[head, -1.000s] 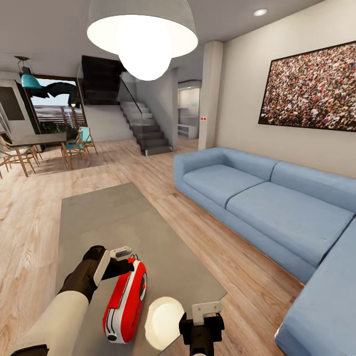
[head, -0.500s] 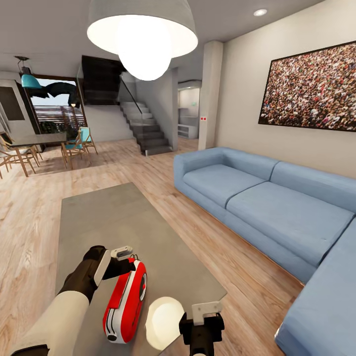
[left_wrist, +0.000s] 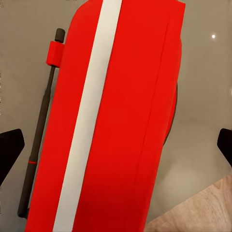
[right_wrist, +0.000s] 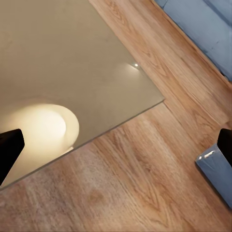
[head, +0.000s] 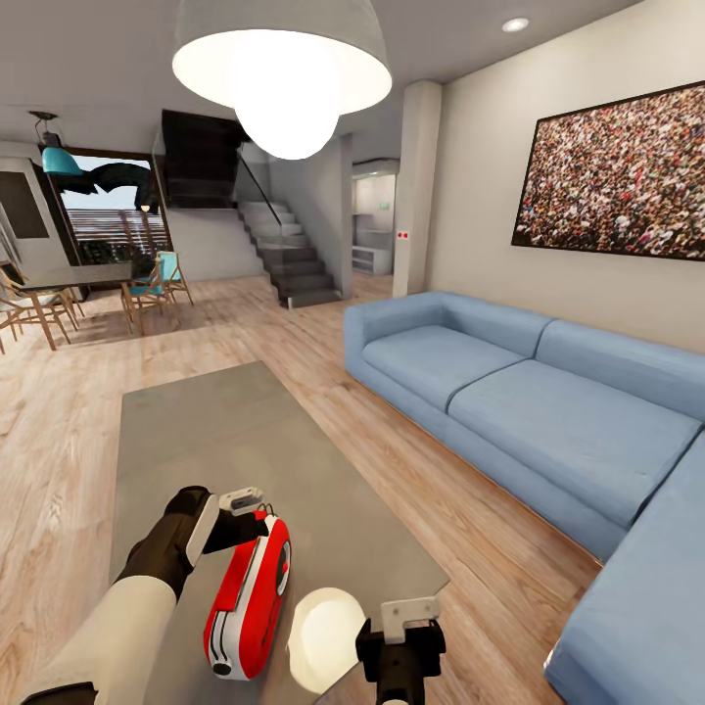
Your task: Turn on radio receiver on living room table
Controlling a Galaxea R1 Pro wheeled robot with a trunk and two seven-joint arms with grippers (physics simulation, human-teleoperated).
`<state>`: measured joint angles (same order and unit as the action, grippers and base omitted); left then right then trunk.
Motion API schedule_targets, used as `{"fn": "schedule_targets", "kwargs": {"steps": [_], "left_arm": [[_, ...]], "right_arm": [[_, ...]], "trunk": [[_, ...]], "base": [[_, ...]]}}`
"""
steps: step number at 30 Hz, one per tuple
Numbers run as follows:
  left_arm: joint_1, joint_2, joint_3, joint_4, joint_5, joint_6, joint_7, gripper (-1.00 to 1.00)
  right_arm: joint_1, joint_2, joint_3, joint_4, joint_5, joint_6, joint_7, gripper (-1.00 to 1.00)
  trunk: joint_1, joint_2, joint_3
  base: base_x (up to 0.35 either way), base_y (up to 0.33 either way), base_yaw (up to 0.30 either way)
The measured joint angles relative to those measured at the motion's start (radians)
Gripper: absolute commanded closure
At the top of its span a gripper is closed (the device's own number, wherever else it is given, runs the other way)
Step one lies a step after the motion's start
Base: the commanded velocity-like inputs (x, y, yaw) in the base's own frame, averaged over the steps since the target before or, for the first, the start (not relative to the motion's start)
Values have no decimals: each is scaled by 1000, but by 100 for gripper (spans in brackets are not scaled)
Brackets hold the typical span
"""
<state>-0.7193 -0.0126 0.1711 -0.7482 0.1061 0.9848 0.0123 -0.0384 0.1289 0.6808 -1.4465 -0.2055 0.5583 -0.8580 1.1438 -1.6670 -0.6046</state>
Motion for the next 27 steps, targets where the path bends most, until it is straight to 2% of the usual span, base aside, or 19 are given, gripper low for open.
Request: {"fn": "schedule_targets", "kwargs": {"steps": [18, 27], "left_arm": [[1, 0, -1, 0, 0, 0, 0, -100], [1, 1, -1, 0, 0, 1, 0, -100]], "right_arm": [[0, 0, -6, 0, 4, 4, -10, -100], [0, 0, -6, 0, 4, 3, -9, -100]], "trunk": [[0, 0, 0], [34, -63, -28]], "base": [[0, 0, 0], [0, 0, 0]]}}
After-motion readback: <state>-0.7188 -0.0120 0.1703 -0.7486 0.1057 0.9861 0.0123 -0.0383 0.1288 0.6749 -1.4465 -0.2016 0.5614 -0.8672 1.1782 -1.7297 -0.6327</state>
